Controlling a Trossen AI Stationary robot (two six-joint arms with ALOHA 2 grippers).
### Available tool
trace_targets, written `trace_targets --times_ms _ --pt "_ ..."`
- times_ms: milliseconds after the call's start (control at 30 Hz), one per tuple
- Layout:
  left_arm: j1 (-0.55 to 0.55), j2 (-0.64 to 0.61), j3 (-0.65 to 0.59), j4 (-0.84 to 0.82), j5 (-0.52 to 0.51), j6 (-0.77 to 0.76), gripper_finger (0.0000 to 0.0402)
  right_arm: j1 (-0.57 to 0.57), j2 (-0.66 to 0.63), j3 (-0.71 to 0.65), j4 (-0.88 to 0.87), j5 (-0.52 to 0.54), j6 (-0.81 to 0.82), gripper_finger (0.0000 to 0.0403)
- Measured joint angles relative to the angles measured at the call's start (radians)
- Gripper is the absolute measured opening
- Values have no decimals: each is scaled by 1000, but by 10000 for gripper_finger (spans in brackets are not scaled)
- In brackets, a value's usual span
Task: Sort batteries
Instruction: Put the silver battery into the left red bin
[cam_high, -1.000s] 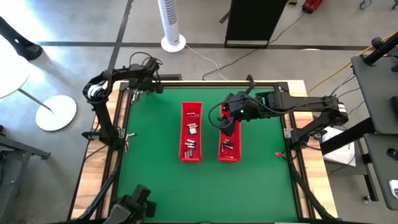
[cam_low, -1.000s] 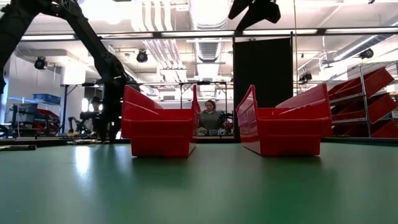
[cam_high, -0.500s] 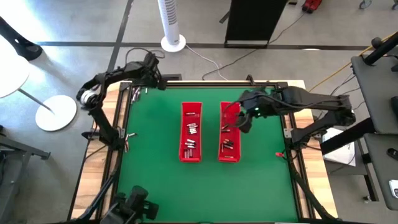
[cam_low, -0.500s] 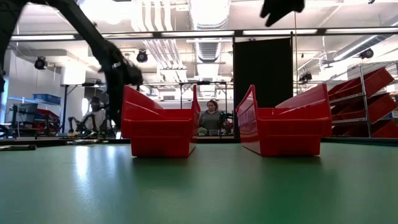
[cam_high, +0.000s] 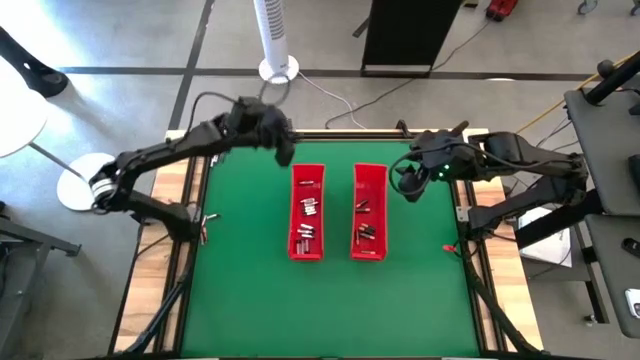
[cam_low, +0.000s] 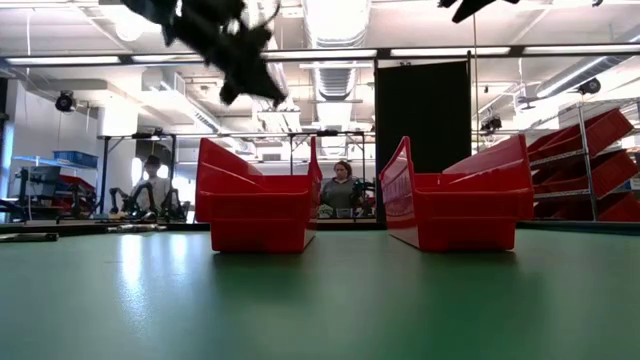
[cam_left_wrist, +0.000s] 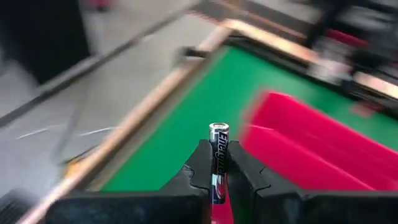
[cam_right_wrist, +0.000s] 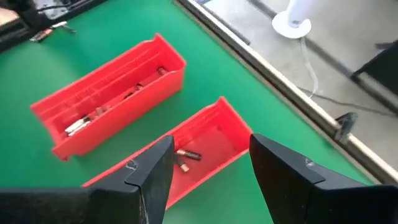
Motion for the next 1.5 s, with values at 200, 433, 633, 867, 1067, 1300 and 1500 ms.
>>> trace_targets --times_ms 200,433,633,867,1067,1300,1500 --pt "-293 -37 -2 -82 19 39 4 0 4 -39 -24 77 -1 201" --pt "-481 60 -2 -98 -120 19 4 0 41 -68 -26 82 90 194" --pt "-483 136 -2 -193 -127 -8 4 0 58 -69 -26 41 71 195" --pt "-482 243 -2 -185 -126 4 4 0 61 -69 -25 36 66 190" --pt "-458 371 45 -257 -125 68 4 0 61 -79 -26 34 51 189" --pt "-442 494 175 -367 -124 90 5 0 61 -103 -26 34 -13 189" --pt "-435 557 214 -418 -124 107 5 0 61 -107 -27 34 -29 189"
